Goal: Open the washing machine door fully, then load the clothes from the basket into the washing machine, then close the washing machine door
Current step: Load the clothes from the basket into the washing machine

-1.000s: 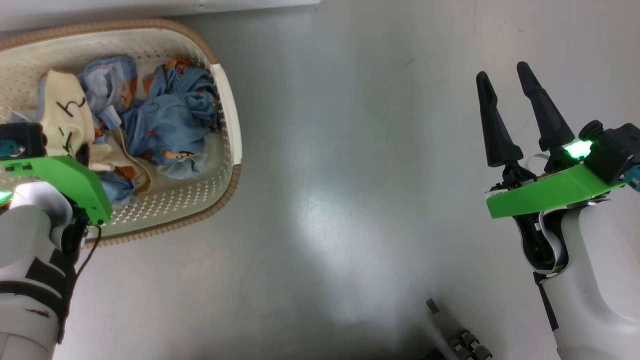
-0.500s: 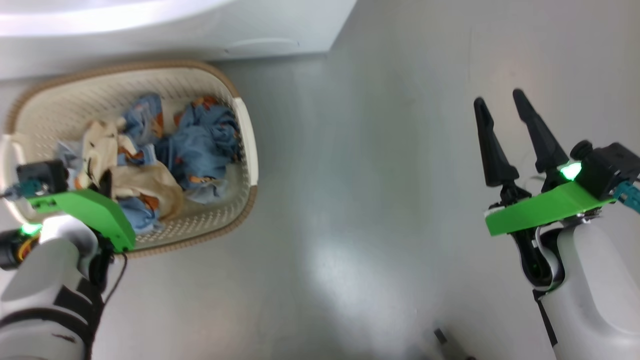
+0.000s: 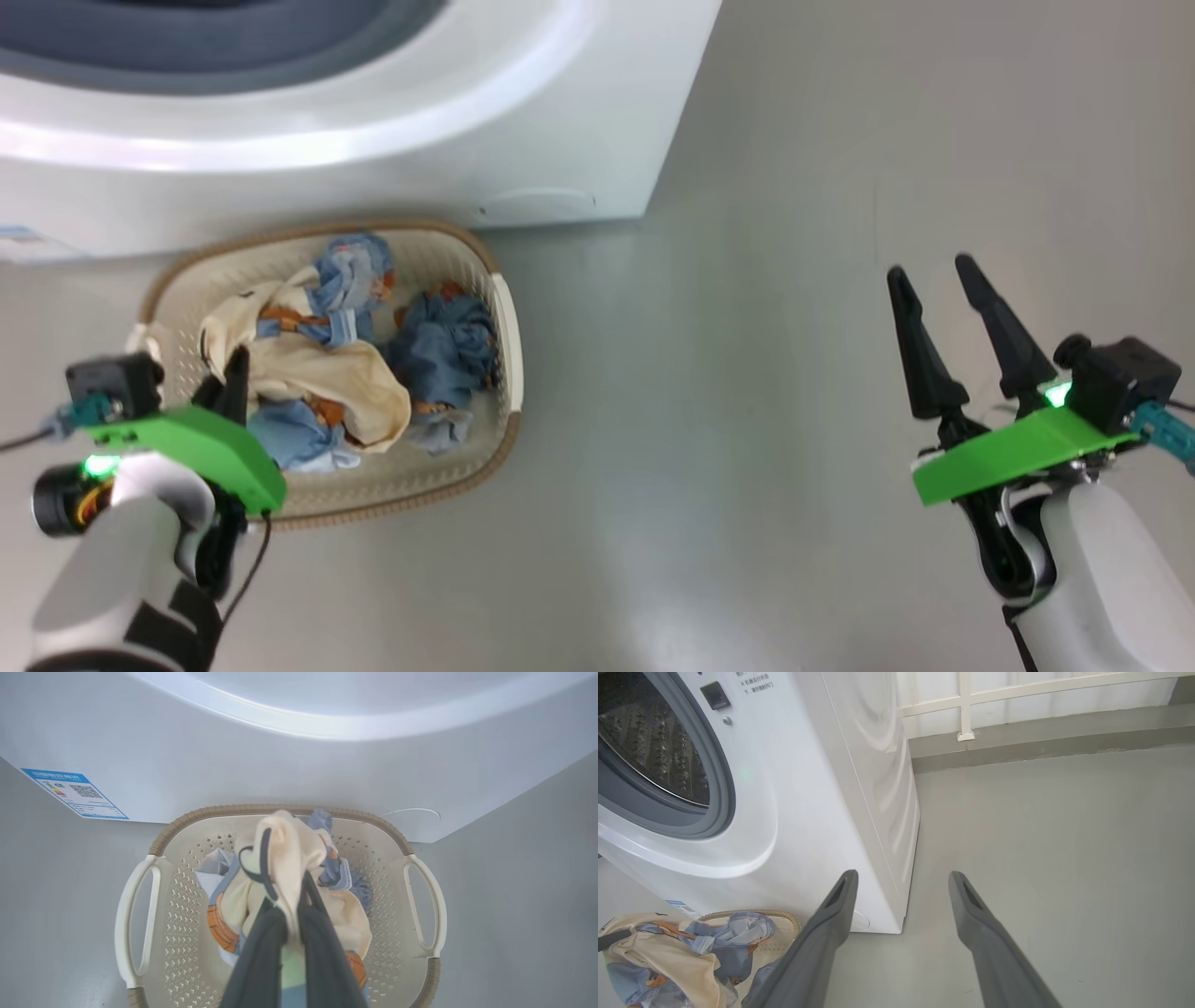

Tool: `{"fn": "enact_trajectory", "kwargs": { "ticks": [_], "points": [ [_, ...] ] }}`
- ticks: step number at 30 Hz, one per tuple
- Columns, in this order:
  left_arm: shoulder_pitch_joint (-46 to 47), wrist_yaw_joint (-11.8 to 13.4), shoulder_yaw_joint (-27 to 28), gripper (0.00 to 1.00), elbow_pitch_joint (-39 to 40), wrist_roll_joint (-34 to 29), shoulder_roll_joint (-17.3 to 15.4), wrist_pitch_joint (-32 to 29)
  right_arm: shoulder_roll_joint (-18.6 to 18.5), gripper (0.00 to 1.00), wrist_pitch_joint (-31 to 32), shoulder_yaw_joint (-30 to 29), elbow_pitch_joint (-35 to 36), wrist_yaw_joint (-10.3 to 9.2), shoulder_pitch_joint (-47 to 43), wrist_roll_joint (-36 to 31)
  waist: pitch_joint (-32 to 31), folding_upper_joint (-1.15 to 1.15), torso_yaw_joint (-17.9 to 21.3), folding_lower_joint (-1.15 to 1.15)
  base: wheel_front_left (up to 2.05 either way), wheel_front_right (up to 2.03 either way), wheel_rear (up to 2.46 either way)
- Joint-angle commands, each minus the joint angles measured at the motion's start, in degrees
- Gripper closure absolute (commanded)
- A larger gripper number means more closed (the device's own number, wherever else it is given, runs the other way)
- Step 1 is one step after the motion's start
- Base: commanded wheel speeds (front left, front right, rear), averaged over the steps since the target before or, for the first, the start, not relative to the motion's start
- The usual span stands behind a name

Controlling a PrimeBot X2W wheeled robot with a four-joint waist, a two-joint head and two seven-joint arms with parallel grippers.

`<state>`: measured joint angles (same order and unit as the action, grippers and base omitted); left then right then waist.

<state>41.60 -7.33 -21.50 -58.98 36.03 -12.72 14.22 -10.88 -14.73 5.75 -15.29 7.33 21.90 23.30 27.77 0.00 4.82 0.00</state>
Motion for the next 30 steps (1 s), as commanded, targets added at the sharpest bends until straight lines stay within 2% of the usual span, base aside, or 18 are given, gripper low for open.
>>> {"fn": "enact_trajectory", "kwargs": {
  "ticks": [1, 19, 30],
  "points": [
    [-1.56, -0.15, 2.12, 1.0, 1.54, -0.79, -2.53, 0.76, -0.47, 0.0, -0.27, 0.85, 1.0, 0.16, -1.86, 0.15, -3.5, 0.0, -0.92, 0.0, 0.0, 0.0, 0.0],
    [-16.61, -0.14, 17.77, 1.0, 23.79, -13.53, 0.48, 0.77, -1.96, 0.0, -0.27, -1.12, 0.25, 0.16, -7.66, 0.67, -12.83, 0.0, -1.71, 0.0, 0.0, 0.0, 0.0],
    [-25.45, -0.15, 22.92, 1.0, 35.3, -17.83, 2.21, 0.77, -2.25, 0.0, -0.27, -2.84, 0.59, 0.16, -10.53, 0.6, -15.83, 0.0, -1.44, 0.0, 0.0, 0.0, 0.0]
  ]
}}
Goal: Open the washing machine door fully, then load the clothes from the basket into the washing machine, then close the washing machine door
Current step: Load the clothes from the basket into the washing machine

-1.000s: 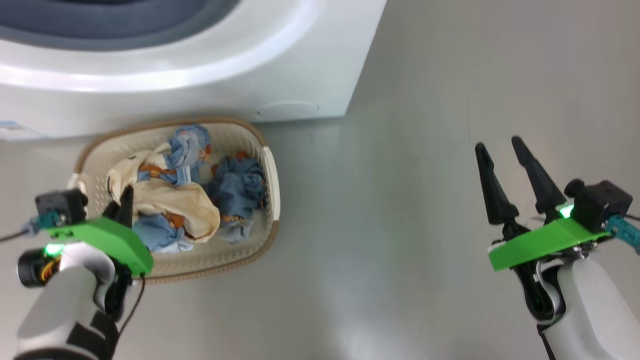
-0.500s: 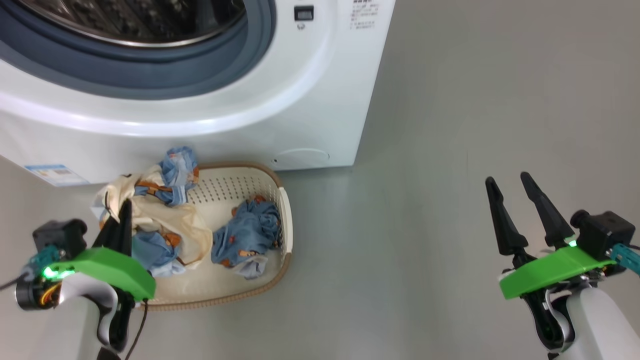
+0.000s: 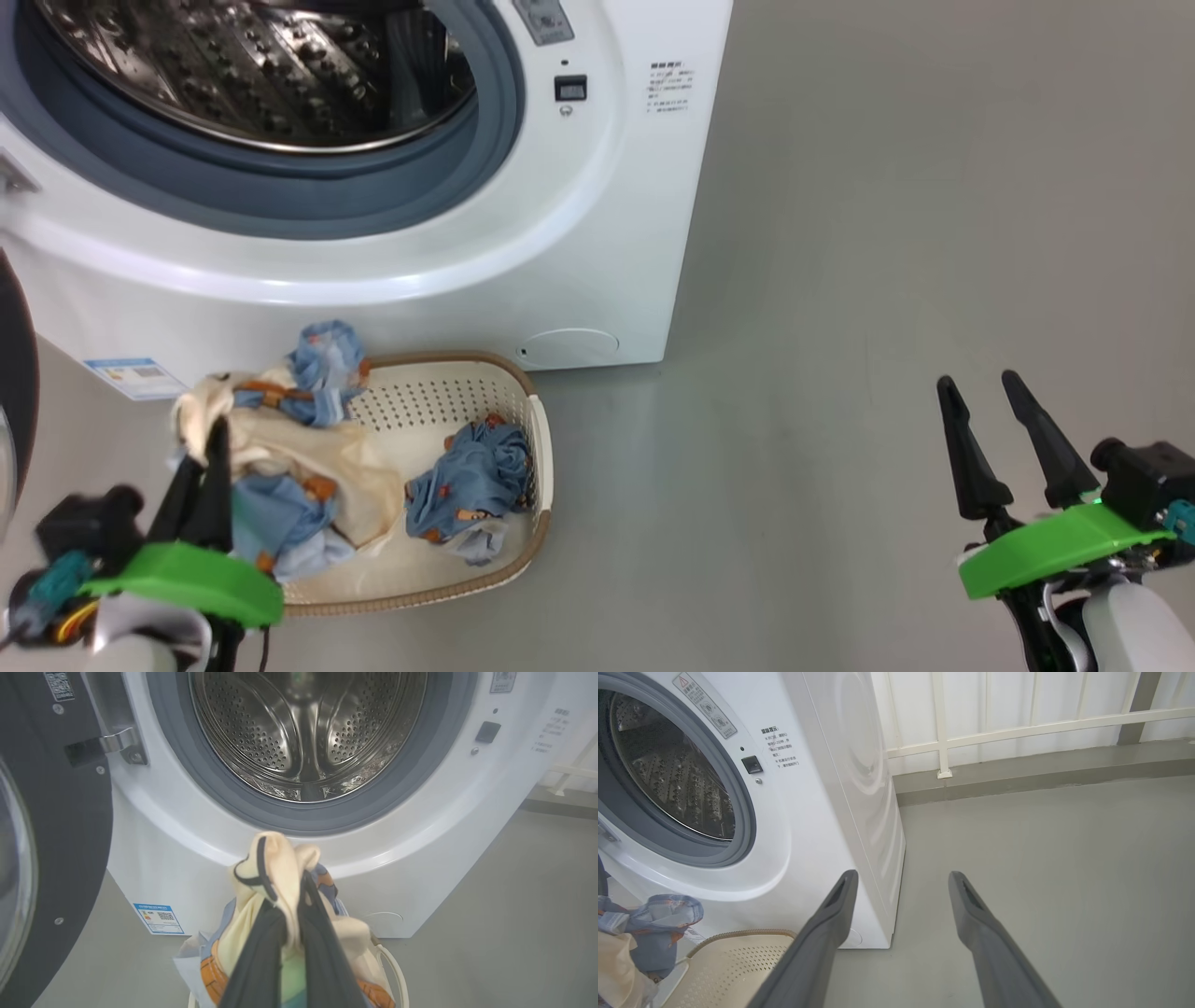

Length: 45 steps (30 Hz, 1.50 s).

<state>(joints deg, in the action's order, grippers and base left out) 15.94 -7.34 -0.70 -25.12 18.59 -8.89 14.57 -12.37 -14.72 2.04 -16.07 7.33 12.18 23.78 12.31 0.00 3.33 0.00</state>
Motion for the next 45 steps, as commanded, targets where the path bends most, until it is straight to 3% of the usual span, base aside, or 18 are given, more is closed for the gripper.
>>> {"fn": "enact_trajectory", "kwargs": {
  "ticks": [1, 14, 21, 38, 45],
  "points": [
    [-0.73, -0.14, 2.83, 1.0, 2.69, -0.85, -1.32, 0.42, -0.78, 0.0, -0.28, 0.74, 1.38, 0.16, -1.08, 0.11, -0.61, 0.0, 0.08, 0.0, 0.0, 0.0, 0.0],
    [-12.96, 0.26, 9.39, 1.0, 19.92, -3.97, 4.52, 0.42, -0.13, 0.0, -0.28, -1.14, 1.85, 0.16, -3.64, -0.02, -1.64, 0.0, 0.38, 0.0, 0.0, 0.0, 0.0],
    [-12.15, 0.15, 9.41, 1.0, 20.73, -3.76, 5.24, 0.42, -0.12, 0.0, -0.28, -1.36, 2.14, 0.16, -3.39, -0.1, -0.73, 0.0, 0.41, 0.0, 0.0, 0.0, 0.0],
    [9.06, -0.11, 7.63, 1.0, 17.86, -2.74, 0.18, 0.42, 1.87, 0.0, -0.28, 0.17, 2.96, 0.16, 0.23, -0.31, 6.17, 0.0, 2.34, 0.0, 0.0, 0.0, 0.0],
    [20.12, -0.12, 7.17, 1.0, 11.33, -2.64, -2.52, 0.42, 2.81, 0.0, -0.28, 1.18, 3.17, 0.16, 1.92, -0.08, 8.83, 0.0, 4.11, 0.0, 0.0, 0.0, 0.0]
  ]
}}
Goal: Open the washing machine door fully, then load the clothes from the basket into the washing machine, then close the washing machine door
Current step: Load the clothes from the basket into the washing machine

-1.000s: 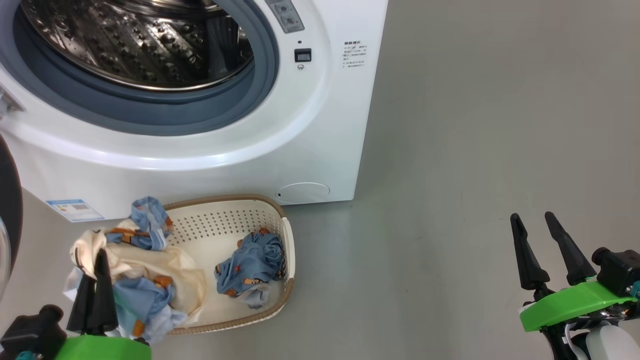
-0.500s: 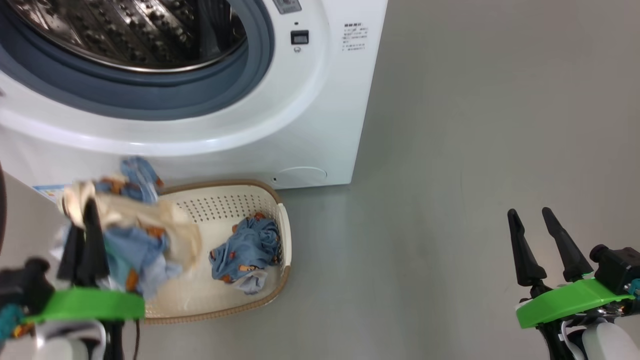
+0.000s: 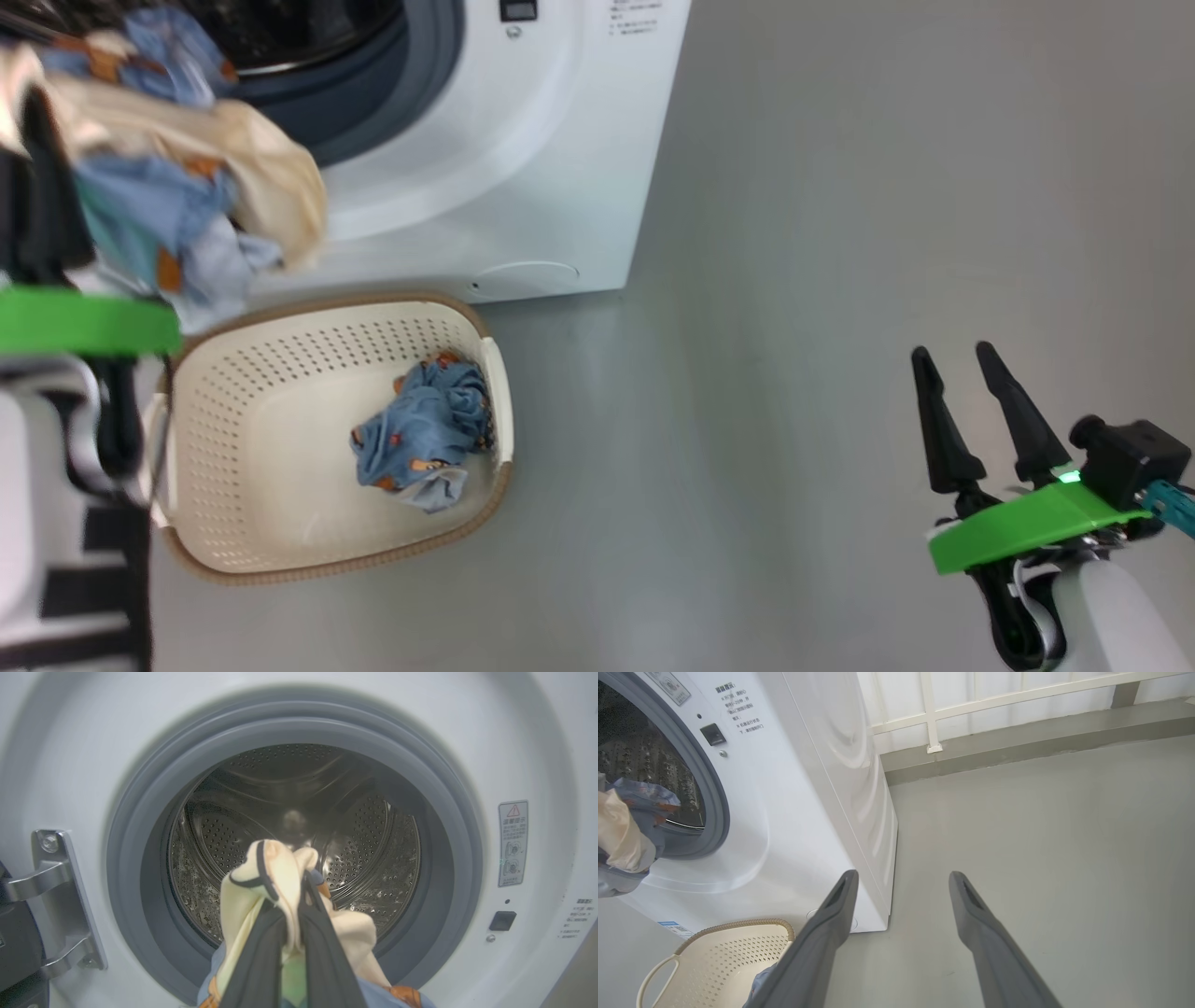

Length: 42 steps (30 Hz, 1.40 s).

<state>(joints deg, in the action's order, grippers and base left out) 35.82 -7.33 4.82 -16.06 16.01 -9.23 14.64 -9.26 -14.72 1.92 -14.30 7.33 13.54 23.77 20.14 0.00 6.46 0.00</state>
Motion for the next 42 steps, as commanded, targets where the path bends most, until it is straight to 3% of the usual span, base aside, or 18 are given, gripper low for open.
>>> {"fn": "enact_trajectory", "kwargs": {
  "ticks": [1, 16, 23, 33, 42],
  "points": [
    [2.3, -0.13, 1.47, 1.0, 0.7, -0.17, -2.71, 0.35, -0.11, 0.0, -0.28, 1.59, 1.42, 0.16, 0.91, -0.05, 1.57, 0.0, 1.38, 0.0, 0.0, 0.0, 0.0],
    [26.67, -0.15, -3.75, 1.0, -31.7, -1.31, -7.43, -0.02, 2.72, 0.0, -0.28, 5.56, 1.31, 0.16, 5.83, 0.47, 8.52, 0.0, 6.45, 0.0, 0.0, 0.0, 0.0],
    [34.96, -0.15, -8.17, 1.0, -42.9, -0.21, -9.12, -2.6, 3.56, 0.0, -0.28, 6.94, 1.26, 0.16, 7.34, 0.77, 10.44, 0.0, 7.83, 0.0, 0.0, 0.0, 0.0],
    [41.02, -0.15, -13.42, 1.0, -52.12, 0.69, -12.11, -5.4, 4.66, 0.0, -0.28, 9.32, 1.0, 0.16, 8.44, 1.31, 11.92, 0.0, 10.67, 0.0, 0.0, 0.0, 0.0],
    [45.17, -0.15, -14.67, 1.0, -49.63, 0.99, -13.63, -0.03, 4.97, 0.0, -0.28, 8.77, 1.34, 0.16, 8.29, 1.6, 12.75, 0.0, 10.94, 0.0, 0.0, 0.0, 0.0]
  ]
}}
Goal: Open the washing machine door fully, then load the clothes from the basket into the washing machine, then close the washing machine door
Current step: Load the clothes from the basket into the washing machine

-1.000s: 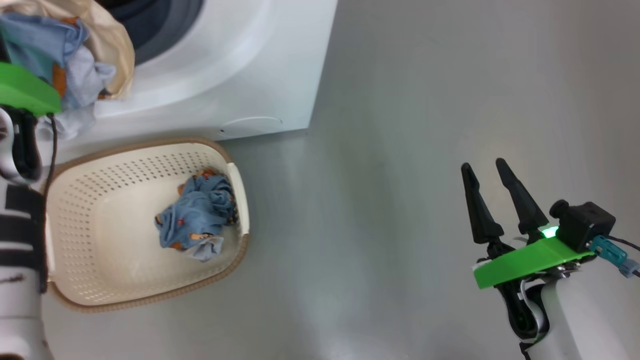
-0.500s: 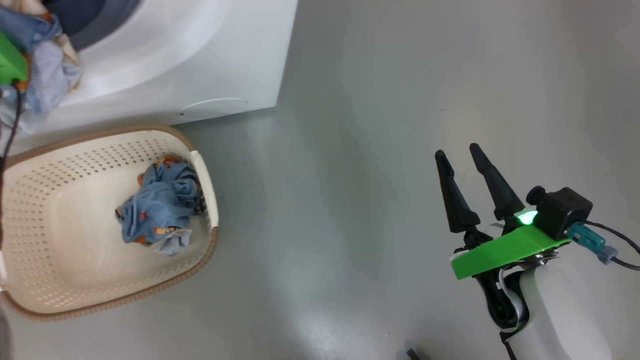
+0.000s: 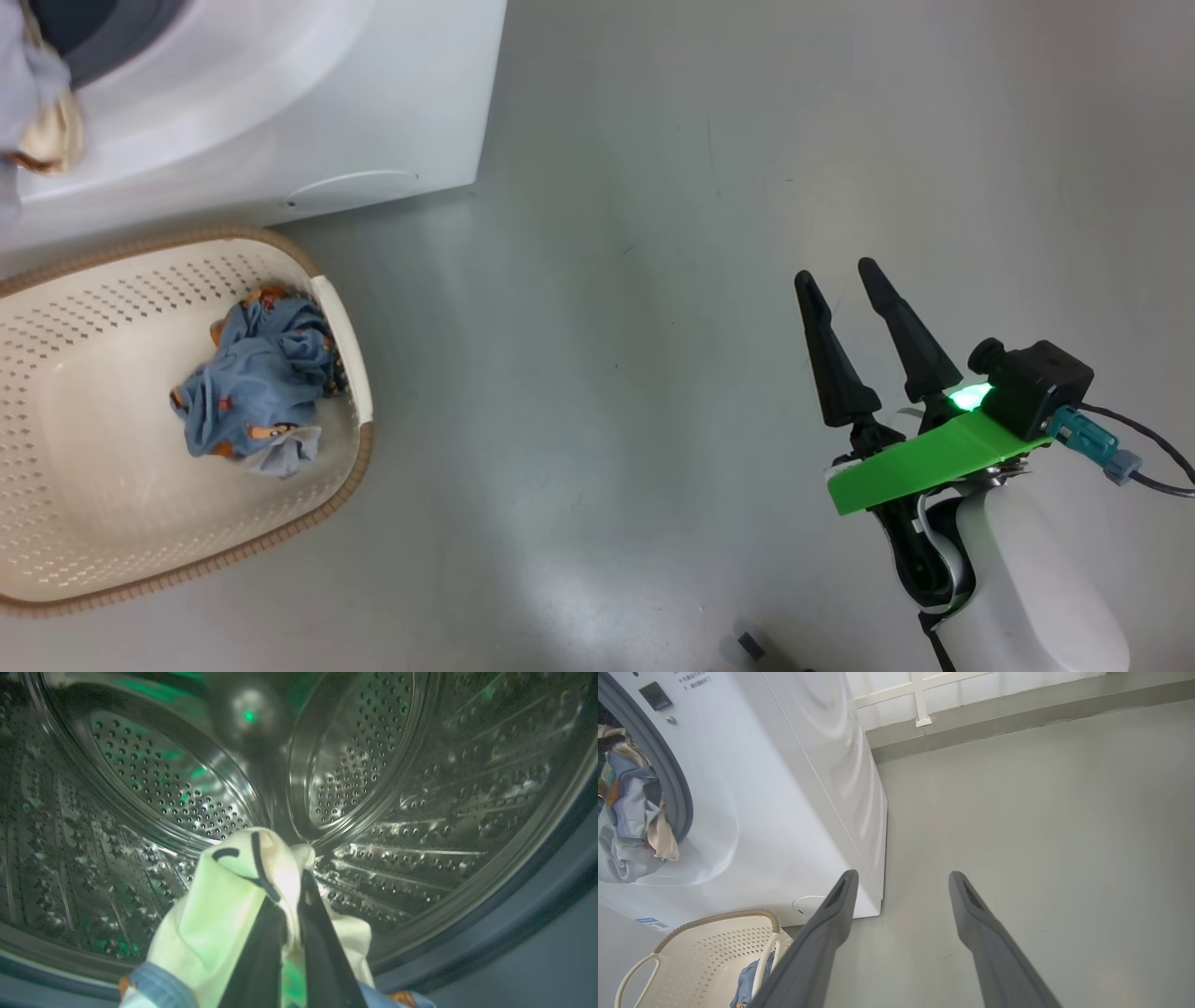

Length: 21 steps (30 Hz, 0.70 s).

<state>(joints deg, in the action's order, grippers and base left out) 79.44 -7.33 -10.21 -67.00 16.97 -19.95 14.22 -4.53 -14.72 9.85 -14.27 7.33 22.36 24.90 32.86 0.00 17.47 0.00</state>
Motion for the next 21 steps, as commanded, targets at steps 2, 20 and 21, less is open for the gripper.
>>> {"fn": "enact_trajectory", "kwargs": {
  "ticks": [2, 20, 21],
  "points": [
    [2.23, 0.33, 0.74, 1.0, 4.97, -0.44, -3.32, 0.69, 0.29, 0.0, -0.28, 0.7, 1.37, 0.16, -0.47, 0.44, 0.27, 0.0, -0.23, 0.0, 0.0, 0.0, 0.0],
    [-6.15, 0.99, 7.68, 0.0, 17.76, -4.28, -1.58, 0.77, 0.0, 0.0, -0.28, 0.94, 1.78, 0.16, 0.57, 0.6, 0.79, 0.0, -1.53, 0.0, 0.0, 0.0, 0.0],
    [-6.37, 0.94, 7.87, 0.0, 17.57, -4.31, -1.34, 0.77, -0.07, 0.0, -0.28, 0.91, 1.79, 0.16, 0.57, 0.6, 0.75, 0.0, -1.61, 0.0, 0.0, 0.0, 0.0]
  ]
}}
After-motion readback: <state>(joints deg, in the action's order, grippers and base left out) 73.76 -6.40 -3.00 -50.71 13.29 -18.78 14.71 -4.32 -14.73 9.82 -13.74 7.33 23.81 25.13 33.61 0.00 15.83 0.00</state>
